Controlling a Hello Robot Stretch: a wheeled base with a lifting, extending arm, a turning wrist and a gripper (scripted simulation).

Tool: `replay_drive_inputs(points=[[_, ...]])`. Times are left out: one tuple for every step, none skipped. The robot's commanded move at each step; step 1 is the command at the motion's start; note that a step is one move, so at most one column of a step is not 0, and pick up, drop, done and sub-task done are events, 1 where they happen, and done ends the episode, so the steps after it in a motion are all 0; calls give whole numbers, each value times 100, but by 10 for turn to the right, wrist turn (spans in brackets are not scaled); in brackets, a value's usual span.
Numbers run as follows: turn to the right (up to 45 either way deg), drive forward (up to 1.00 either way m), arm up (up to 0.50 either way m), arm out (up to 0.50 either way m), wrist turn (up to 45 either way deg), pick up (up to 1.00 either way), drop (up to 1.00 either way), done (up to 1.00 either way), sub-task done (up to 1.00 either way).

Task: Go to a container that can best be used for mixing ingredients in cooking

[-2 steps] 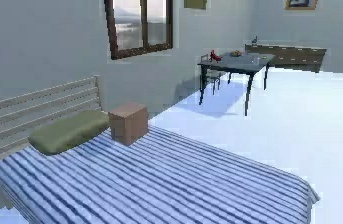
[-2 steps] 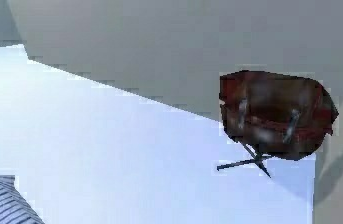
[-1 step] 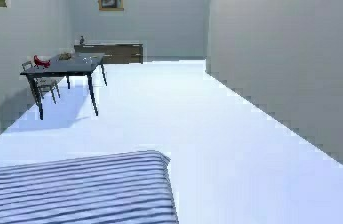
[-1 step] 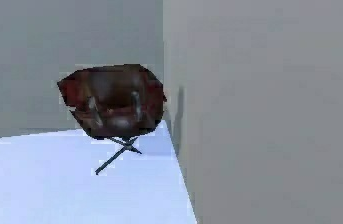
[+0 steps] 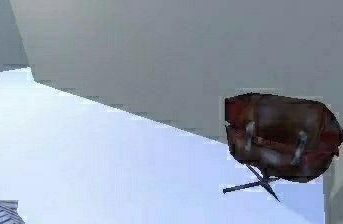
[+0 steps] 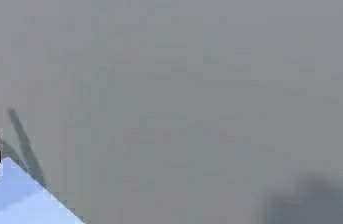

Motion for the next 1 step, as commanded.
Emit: replay_drive_inputs(points=[[390, 0, 0, 0, 0, 0, 0, 0, 0]])
